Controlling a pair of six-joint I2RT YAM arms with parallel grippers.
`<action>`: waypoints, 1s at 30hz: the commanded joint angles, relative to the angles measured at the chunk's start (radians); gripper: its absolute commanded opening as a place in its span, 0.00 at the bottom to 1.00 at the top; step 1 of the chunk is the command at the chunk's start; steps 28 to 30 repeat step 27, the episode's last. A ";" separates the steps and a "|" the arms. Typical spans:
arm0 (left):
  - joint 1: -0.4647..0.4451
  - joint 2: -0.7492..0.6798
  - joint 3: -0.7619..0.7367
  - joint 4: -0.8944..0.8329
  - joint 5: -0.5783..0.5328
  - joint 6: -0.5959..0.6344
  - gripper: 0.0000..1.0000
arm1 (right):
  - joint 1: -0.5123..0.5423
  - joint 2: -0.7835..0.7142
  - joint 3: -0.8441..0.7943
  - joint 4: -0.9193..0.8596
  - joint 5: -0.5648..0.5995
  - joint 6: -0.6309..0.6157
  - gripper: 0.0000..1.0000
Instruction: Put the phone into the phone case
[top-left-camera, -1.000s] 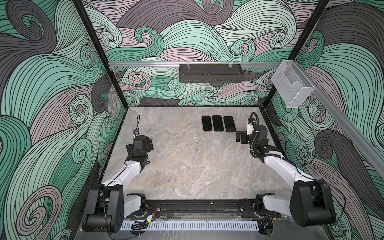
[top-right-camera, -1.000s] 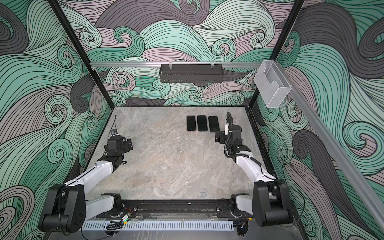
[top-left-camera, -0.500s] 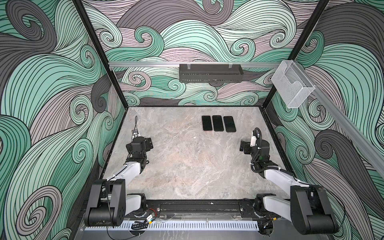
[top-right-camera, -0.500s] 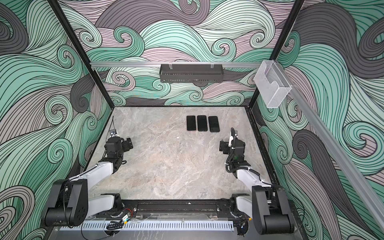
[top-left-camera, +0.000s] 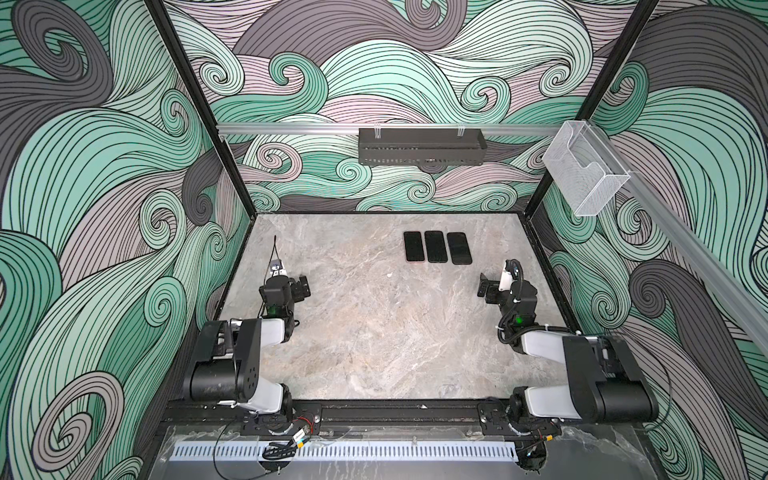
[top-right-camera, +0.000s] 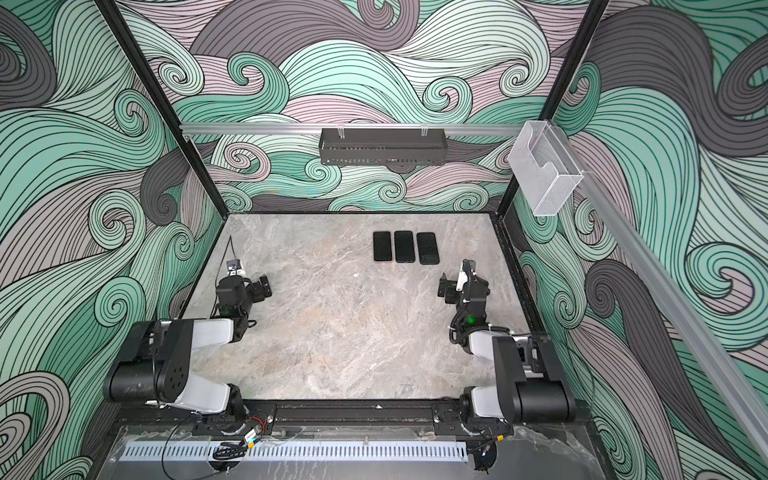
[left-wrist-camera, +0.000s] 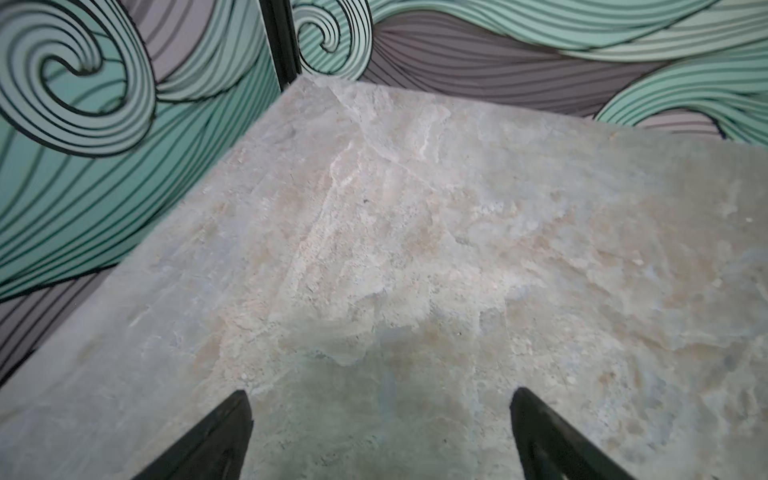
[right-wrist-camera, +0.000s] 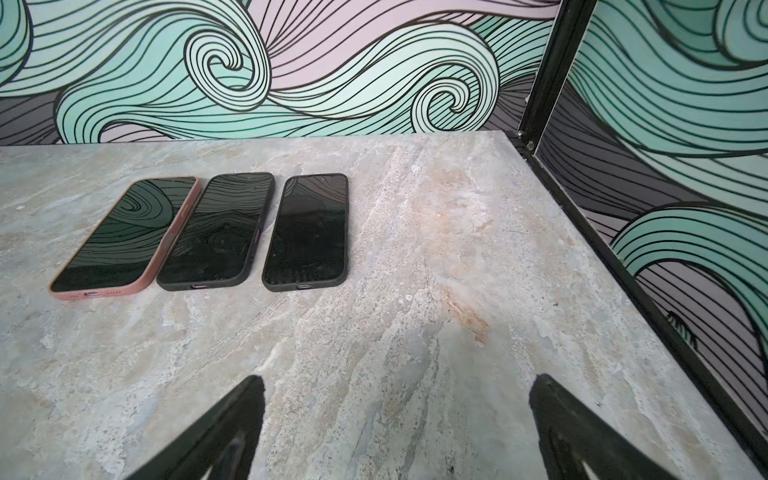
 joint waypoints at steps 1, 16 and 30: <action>0.007 -0.008 0.071 -0.047 0.045 0.012 0.98 | -0.005 0.094 0.013 0.158 -0.055 -0.020 0.99; 0.004 0.002 0.073 -0.041 0.047 0.021 0.99 | -0.015 0.069 0.094 -0.062 -0.065 -0.013 0.99; 0.004 0.002 0.073 -0.042 0.047 0.022 0.99 | -0.015 0.071 0.102 -0.077 -0.064 -0.014 0.99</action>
